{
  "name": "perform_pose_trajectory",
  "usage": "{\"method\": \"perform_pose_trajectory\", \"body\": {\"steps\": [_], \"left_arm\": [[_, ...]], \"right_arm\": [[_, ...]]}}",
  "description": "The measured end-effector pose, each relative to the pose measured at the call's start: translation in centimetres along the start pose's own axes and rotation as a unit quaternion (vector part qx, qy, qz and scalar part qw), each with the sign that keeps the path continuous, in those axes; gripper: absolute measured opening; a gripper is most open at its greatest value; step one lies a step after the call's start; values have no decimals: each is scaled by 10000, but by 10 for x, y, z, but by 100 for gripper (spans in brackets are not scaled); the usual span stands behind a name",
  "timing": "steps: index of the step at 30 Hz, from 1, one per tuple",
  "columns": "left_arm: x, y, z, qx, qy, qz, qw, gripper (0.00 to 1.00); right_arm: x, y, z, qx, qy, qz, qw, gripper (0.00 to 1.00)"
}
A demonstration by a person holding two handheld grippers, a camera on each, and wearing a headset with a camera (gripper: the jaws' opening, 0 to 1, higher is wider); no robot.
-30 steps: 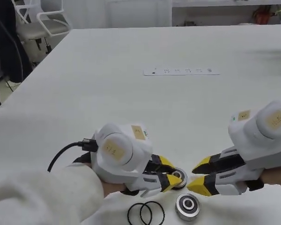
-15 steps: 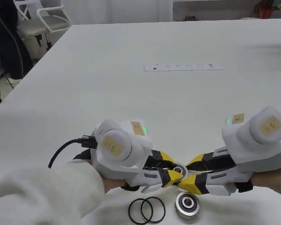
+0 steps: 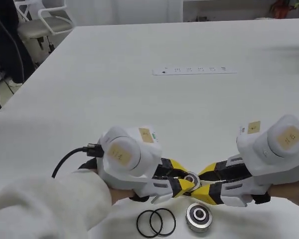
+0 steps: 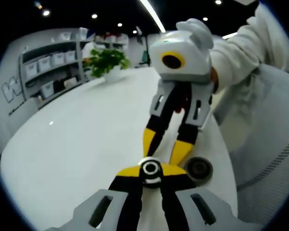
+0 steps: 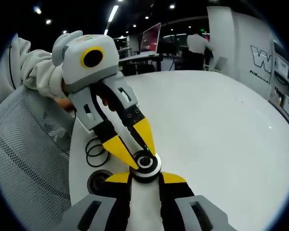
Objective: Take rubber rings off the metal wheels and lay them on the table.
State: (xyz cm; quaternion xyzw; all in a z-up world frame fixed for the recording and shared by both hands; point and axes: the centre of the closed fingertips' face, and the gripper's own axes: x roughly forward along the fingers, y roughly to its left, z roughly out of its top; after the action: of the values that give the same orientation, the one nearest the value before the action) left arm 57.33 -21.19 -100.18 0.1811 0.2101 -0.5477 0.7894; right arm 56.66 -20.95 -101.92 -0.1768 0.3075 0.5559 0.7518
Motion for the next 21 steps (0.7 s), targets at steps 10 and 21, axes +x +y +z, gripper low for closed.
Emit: {"method": "perform_pose_trajectory", "body": {"steps": [10, 21], "left_arm": [[0, 0, 0, -20, -4, 21, 10000, 14], [0, -1, 0, -52, -14, 26, 10000, 14]], "right_arm": [[-5, 0, -3, 190, 44, 84, 9998, 12], [-6, -2, -8, 176, 114, 40, 9998, 0]]}}
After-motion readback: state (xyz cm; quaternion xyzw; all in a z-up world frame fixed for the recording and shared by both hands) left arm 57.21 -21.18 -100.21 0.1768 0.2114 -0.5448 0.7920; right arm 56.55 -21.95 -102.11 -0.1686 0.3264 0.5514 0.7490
